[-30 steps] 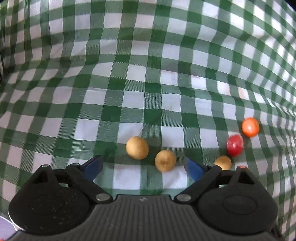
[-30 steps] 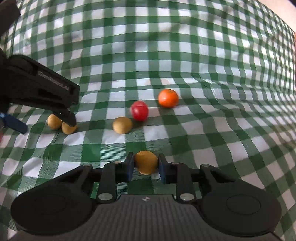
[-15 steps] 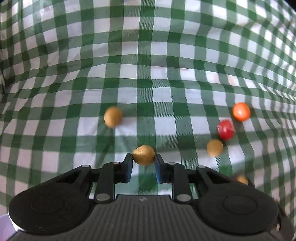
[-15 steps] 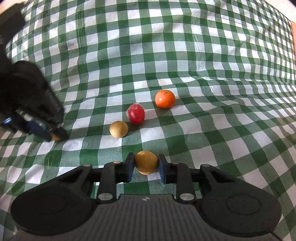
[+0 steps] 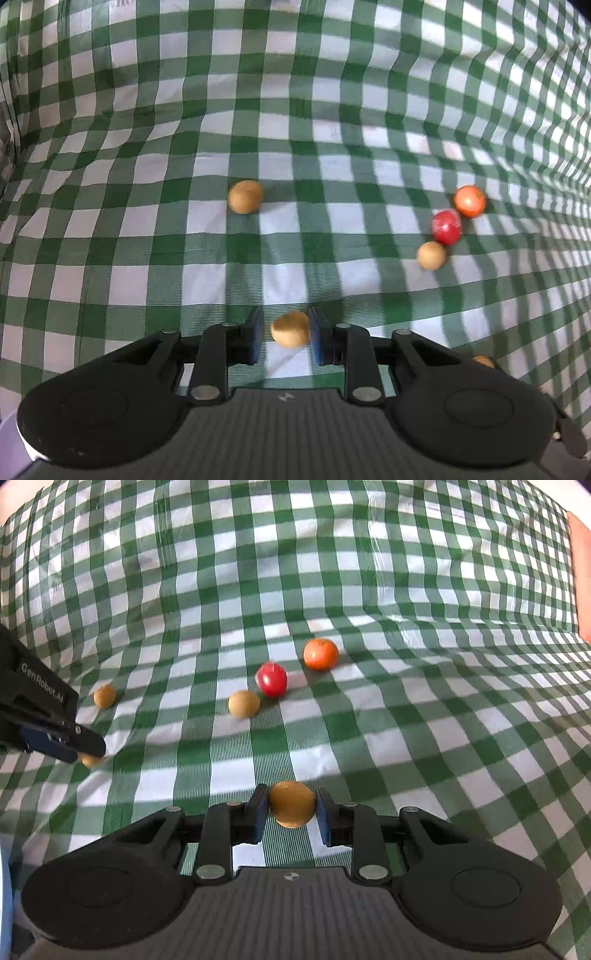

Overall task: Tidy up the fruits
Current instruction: 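Close the right tool on a tan fruit while the left grasps another tan fruit, then carry both tan fruits over the blue plate and open both tools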

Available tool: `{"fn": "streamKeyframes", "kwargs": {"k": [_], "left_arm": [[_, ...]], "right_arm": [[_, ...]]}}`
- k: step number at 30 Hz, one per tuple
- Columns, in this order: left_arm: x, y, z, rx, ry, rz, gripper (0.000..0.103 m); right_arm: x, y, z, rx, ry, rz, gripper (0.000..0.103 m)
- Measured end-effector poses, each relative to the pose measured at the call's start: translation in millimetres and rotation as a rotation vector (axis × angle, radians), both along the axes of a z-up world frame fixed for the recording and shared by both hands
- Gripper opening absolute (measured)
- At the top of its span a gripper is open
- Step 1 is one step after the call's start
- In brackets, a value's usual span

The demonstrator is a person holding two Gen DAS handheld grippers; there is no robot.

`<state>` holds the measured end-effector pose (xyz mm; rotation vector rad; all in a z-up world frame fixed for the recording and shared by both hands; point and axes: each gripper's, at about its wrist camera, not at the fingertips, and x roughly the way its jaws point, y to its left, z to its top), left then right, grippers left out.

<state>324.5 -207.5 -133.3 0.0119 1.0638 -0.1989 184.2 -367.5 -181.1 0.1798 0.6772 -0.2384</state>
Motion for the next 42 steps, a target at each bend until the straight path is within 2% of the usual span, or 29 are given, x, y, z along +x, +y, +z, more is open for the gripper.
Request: {"fn": "streamKeyframes", "kwargs": {"k": [3, 5, 13, 14, 15, 16, 21, 24, 31, 35, 42], "left_arm": [[5, -1, -8, -0.001, 0.019, -0.027, 0.053], [5, -4, -10, 0.014, 0.022, -0.036, 0.059], [-1, -12, -23, 0.066, 0.01, -0.096, 0.059], [-2, -12, -22, 0.063, 0.002, -0.106, 0.055], [-3, -12, -22, 0.055, -0.003, -0.119, 0.04], [-3, -13, -22, 0.057, -0.012, -0.127, 0.029], [-9, -8, -16, 0.051, -0.012, -0.121, 0.028], [-18, -5, -2, 0.025, -0.014, -0.108, 0.028], [-89, 16, 61, -0.021, -0.088, -0.147, 0.028], [-145, 47, 92, -0.014, -0.118, -0.144, 0.028], [-232, 116, 128, 0.026, -0.084, -0.104, 0.028]], "right_arm": [[1, -1, -5, -0.009, -0.009, 0.007, 0.029], [0, 0, -6, -0.025, -0.017, 0.02, 0.029], [0, 1, -7, -0.037, -0.032, 0.028, 0.029], [-1, 1, -7, -0.04, -0.032, 0.028, 0.029], [-1, 2, -7, -0.045, -0.033, 0.029, 0.029], [-1, 3, -8, -0.053, -0.035, 0.03, 0.029], [1, 2, -8, -0.061, -0.044, 0.033, 0.029], [-1, -1, -3, -0.052, -0.07, 0.025, 0.028], [-31, 12, 49, -0.039, -0.148, 0.024, 0.028], [-88, 43, 81, -0.024, -0.146, 0.097, 0.028], [-180, 108, 126, 0.009, -0.081, 0.251, 0.029]]}}
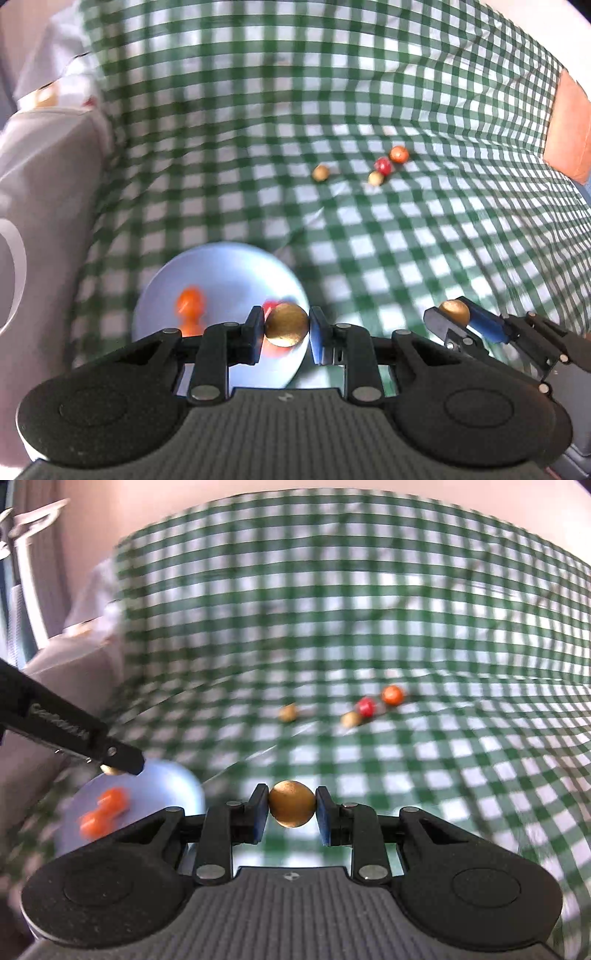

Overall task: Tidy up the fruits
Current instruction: 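Carry both tan fruits over the blue plate and open both tools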

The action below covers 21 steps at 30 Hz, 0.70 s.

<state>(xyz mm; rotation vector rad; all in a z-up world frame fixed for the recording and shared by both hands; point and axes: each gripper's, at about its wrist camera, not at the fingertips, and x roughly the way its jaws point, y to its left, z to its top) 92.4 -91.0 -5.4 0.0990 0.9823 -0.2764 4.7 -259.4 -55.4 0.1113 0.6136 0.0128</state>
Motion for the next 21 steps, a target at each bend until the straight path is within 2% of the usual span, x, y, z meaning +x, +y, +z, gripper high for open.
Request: {"fn": "streamKeyframes", "kwargs": {"k": [3, 6, 8, 16, 18, 21], "left_arm": [[-35, 31, 13, -0.041, 0.011, 0.008, 0.028], [-68, 58, 26, -0.041, -0.016, 0.024, 0.028], [-88, 74, 37, -0.06, -0.045, 0.028, 0.028], [-134, 128, 72, -0.104, -0.119, 0.092, 0.028], [-140, 142, 79, -0.089, -0.157, 0.118, 0.028], [-143, 154, 88, -0.025, -0.22, 0.154, 0.028]], "right_arm": [[-26, 26, 20, 0.017, 0.008, 0.039, 0.029], [-51, 48, 41, 0.065, 0.003, 0.085, 0.029], [-63, 65, 53, 0.056, -0.014, 0.116, 0.029], [-98, 112, 89, 0.073, -0.086, 0.198, 0.028], [-105, 119, 93, 0.068, -0.093, 0.221, 0.029], [-108, 127, 97, 0.062, -0.093, 0.244, 0.029]]}}
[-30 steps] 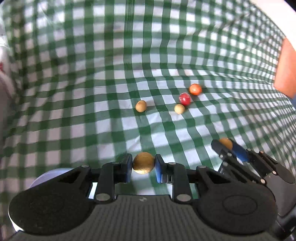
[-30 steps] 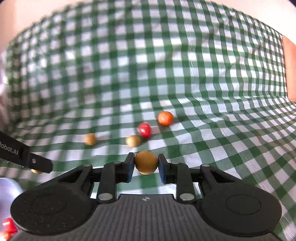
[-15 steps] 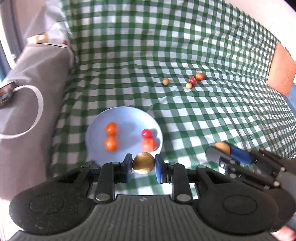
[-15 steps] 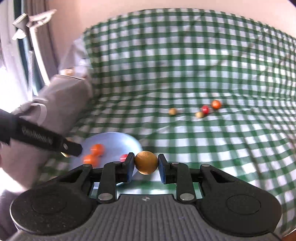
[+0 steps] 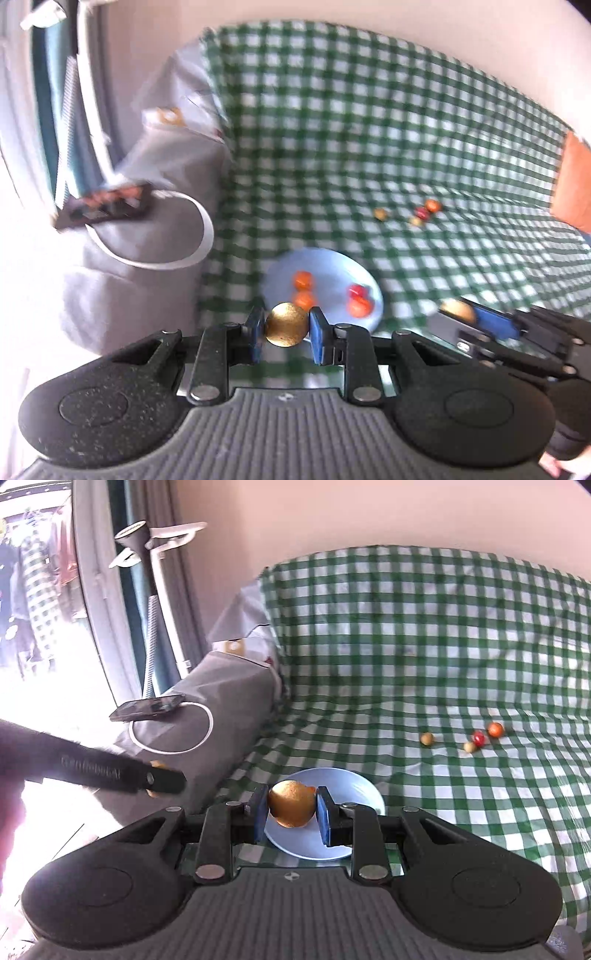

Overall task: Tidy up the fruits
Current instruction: 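Carry both tan fruits over the blue plate and open both tools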

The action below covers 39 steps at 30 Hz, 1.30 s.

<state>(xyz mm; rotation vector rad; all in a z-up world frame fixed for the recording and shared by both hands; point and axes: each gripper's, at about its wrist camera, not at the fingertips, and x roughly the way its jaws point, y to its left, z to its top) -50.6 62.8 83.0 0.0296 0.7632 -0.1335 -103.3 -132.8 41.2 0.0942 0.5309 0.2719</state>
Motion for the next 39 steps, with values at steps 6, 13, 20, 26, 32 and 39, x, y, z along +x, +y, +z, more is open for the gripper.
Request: {"fn": "streamKeyframes", "kwargs": {"k": [6, 13, 20, 26, 32, 39], "left_arm": [[9, 14, 6, -0.004, -0.022, 0.034, 0.029], [36, -8, -27, -0.033, 0.057, -0.006, 0.028], [69, -32, -65, -0.039, 0.127, -0.02, 0.028], [105, -44, -94, -0.027, 0.17, -0.024, 0.028], [146, -52, -122, -0.022, 0.204, -0.015, 0.028], [186, -60, -153, -0.035, 0.241, -0.005, 0.028]], "right_arm": [[9, 8, 4, -0.006, -0.016, 0.016, 0.029], [25, 6, -10, -0.051, 0.017, 0.003, 0.029], [53, 1, -33, -0.115, 0.046, -0.004, 0.029], [89, -5, -60, -0.147, 0.099, -0.026, 0.029], [124, -7, -83, -0.169, 0.14, -0.027, 0.029], [164, -6, -111, -0.185, 0.188, -0.015, 0.029]]}}
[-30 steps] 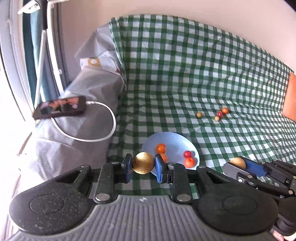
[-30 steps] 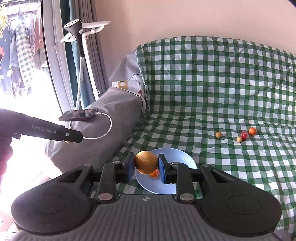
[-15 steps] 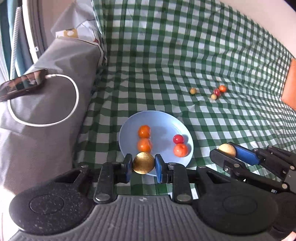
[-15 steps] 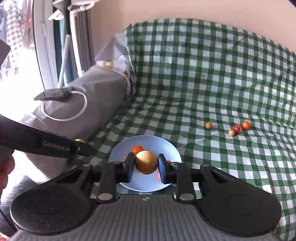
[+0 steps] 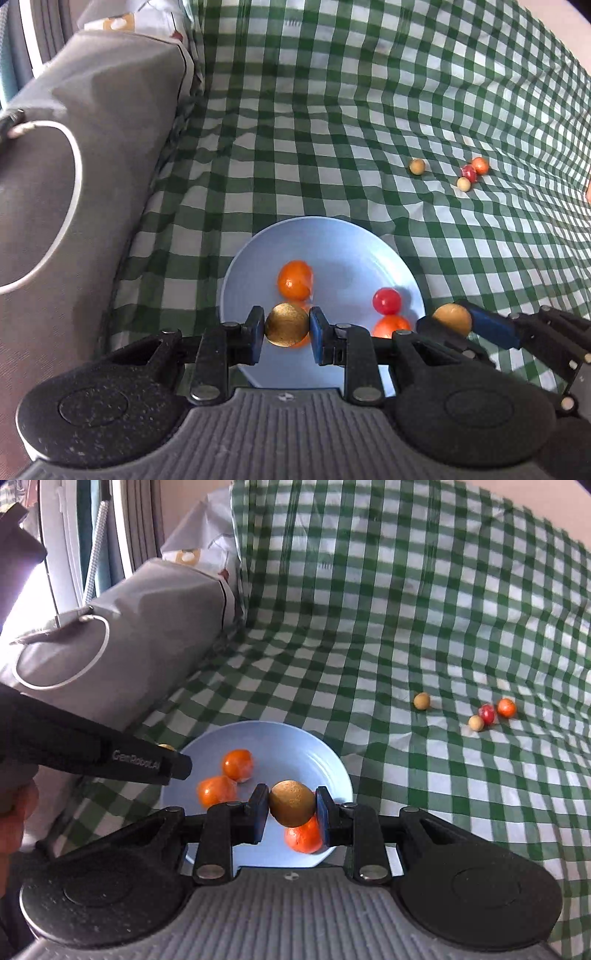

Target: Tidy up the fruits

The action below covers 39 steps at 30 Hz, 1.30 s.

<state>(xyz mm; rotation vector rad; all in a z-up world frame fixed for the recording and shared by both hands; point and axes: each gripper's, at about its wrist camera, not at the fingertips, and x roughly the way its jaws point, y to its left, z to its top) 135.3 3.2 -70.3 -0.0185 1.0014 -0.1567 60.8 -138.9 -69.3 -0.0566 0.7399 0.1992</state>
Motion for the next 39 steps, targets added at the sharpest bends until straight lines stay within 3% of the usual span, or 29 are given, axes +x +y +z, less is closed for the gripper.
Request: {"fn": "streamKeyframes", "kwargs": {"k": [8, 15, 16, 17, 18, 20, 21, 23, 28, 39], "left_arm": [[27, -6, -31, 0.01, 0.045, -0.009, 0.028], [36, -10, -40, 0.038, 0.014, -0.019, 0.029], [37, -9, -40, 0.034, 0.01, -0.021, 0.033], [37, -8, -38, 0.024, 0.005, -0.025, 0.051], [37, -7, -35, 0.019, -0.002, -0.021, 0.078], [29, -4, -25, 0.021, -0.059, 0.003, 0.1], [25, -3, -20, 0.032, -0.083, 0.011, 0.103], [13, -4, -8, 0.071, -0.11, 0.006, 0.103], [-30, 5, 17, 0.084, -0.094, -0.012, 0.103], [-118, 30, 57, 0.101, -0.11, 0.049, 0.103]], "right_arm": [[28, 4, -25, -0.018, 0.04, 0.023, 0.029], [39, 9, -43, -0.044, 0.085, 0.049, 0.029], [39, 10, -44, -0.049, 0.097, 0.06, 0.029], [40, 10, -44, -0.049, 0.098, 0.063, 0.029], [40, 10, -43, -0.047, 0.095, 0.063, 0.031], [38, 9, -36, -0.05, 0.083, 0.054, 0.053], [35, 8, -32, -0.053, 0.073, 0.048, 0.06], [26, 5, -21, -0.056, 0.06, 0.033, 0.079], [-9, -1, 7, -0.047, 0.061, 0.035, 0.097], [-101, 0, 55, -0.041, -0.028, 0.007, 0.102]]}}
